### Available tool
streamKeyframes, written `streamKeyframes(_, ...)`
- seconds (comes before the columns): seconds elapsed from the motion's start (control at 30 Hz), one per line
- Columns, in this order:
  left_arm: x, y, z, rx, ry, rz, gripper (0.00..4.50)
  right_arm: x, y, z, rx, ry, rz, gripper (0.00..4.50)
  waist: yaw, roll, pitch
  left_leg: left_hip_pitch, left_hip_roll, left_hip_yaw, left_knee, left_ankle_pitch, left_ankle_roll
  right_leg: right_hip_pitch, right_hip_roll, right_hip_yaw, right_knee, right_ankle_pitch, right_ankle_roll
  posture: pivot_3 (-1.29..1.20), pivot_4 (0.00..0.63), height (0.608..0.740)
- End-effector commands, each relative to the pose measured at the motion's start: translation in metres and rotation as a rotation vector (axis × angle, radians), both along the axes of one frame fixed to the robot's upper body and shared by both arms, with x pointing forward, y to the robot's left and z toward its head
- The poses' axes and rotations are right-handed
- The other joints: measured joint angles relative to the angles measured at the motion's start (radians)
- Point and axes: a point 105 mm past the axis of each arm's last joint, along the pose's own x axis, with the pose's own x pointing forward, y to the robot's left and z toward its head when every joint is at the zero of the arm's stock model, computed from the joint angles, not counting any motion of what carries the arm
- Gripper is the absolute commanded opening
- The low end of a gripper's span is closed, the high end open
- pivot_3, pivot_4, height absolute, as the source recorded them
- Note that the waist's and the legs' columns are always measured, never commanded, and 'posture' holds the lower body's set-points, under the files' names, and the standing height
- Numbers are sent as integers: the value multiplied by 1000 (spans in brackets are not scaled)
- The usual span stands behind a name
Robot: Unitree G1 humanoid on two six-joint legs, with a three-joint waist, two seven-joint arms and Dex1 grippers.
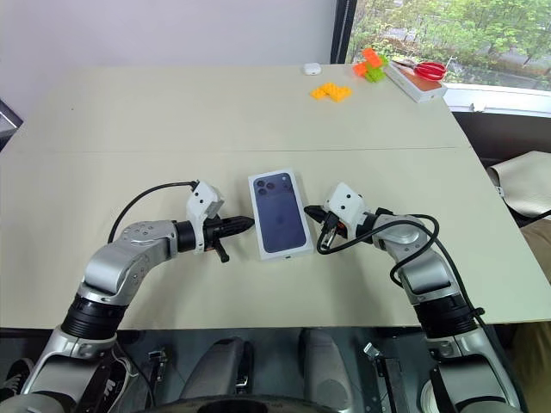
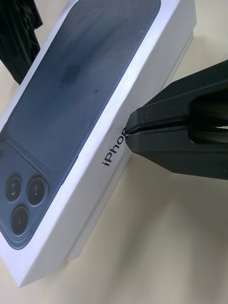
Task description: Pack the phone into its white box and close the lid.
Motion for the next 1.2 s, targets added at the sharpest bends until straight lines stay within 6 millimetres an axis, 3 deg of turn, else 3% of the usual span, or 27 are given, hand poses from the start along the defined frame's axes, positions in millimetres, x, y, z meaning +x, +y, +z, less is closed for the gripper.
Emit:
streamKeyframes(0.03, 5, -6, 13, -18, -67, -1, 86, -1, 4, 7, 2, -45, 20, 0, 0, 0, 0, 0, 0, 0, 0, 0, 0, 0, 0, 0, 0, 0, 0, 0, 150, 740)
streamKeyframes(0.5, 2, -6, 11, -18, -67, 1, 86, -1, 0, 2, -42, -46, 18, 0, 0, 0, 0, 0, 0, 0, 0, 0, 0, 0, 0, 0, 0, 0, 0, 0, 150, 740)
streamKeyframes(0.67, 7, 2, 19, -20, -97, 27, 86, 9, -13, 10, -58, -80, -26, 0, 0, 0, 0, 0, 0, 0, 0, 0, 0, 0, 0, 0, 0, 0, 0, 0, 150, 740)
streamKeyframes(0.8, 15, 5, 39, -79, -125, 62, 86, 16, -22, 25, -47, -123, -55, 0, 0, 0, 0, 0, 0, 0, 0, 0, 0, 0, 0, 0, 0, 0, 0, 0, 150, 740)
streamKeyframes(0.9, 17, -7, 74, -167, -179, 39, 86, 18, -14, 59, 130, -131, -46, 0, 2, 0, 0, 0, 0, 0, 1, 1, -1, 0, 0, 0, 0, 0, 0, 0, 150, 740)
streamKeyframes(0.97, 15, -15, 86, -191, -198, 4, 86, 16, -7, 66, 137, -140, -10, 0, 1, 0, 0, 0, 0, 0, 1, 1, -1, 0, 0, 0, 1, 0, 0, 0, 150, 740)
streamKeyframes(1.07, 17, -21, 89, -201, -204, -8, 86, 12, 7, 71, 189, -113, 28, 0, -2, 0, 0, 1, 0, 0, 0, 1, -1, 0, 0, 0, 1, 0, 0, 0, 150, 740)
streamKeyframes(1.2, 18, -27, 74, -188, -179, 4, 86, 4, 23, 70, 264, -62, 67, 0, 0, 0, 0, 1, 0, -1, 0, 1, -1, 0, 0, 0, 1, 0, 0, 0, 150, 740)
